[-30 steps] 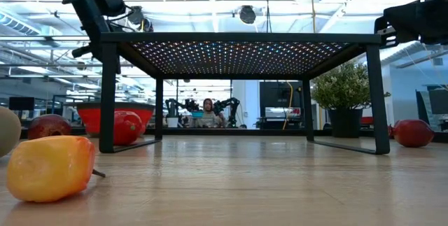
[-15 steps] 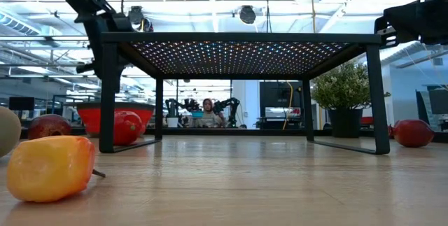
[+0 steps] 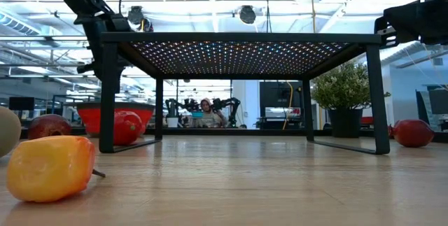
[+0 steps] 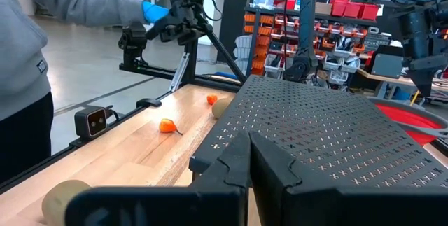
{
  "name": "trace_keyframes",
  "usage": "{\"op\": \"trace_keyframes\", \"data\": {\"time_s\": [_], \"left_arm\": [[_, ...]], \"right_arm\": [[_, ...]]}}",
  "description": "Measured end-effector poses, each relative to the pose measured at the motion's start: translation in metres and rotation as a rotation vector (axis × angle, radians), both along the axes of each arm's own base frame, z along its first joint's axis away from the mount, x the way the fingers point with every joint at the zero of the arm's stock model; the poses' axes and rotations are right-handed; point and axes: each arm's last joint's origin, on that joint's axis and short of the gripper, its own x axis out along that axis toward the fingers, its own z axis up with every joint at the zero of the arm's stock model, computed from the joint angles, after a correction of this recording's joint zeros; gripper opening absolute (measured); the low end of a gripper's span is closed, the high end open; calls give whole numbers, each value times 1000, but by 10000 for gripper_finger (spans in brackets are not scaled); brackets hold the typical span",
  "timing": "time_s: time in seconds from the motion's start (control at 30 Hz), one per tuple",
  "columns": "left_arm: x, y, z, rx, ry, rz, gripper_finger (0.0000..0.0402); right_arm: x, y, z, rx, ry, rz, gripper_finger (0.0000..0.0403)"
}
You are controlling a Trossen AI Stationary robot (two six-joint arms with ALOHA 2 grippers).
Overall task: Pick & Place Fruit
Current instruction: Put the red strainer bowl on the shelf
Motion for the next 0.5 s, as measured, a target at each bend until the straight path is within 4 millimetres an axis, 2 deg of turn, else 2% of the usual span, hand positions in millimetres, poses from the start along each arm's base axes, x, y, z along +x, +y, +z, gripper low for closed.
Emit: {"op": "trace_keyframes", "data": {"time_s": [0.3, 0.5], "left_arm": [[0, 1, -2, -10, -7, 25, 186], [3, 9, -18, -58, 43, 29, 250]], "right_arm": [[0, 0, 0, 0, 0, 0, 0], [0, 0, 0, 0, 0, 0, 0]]}}
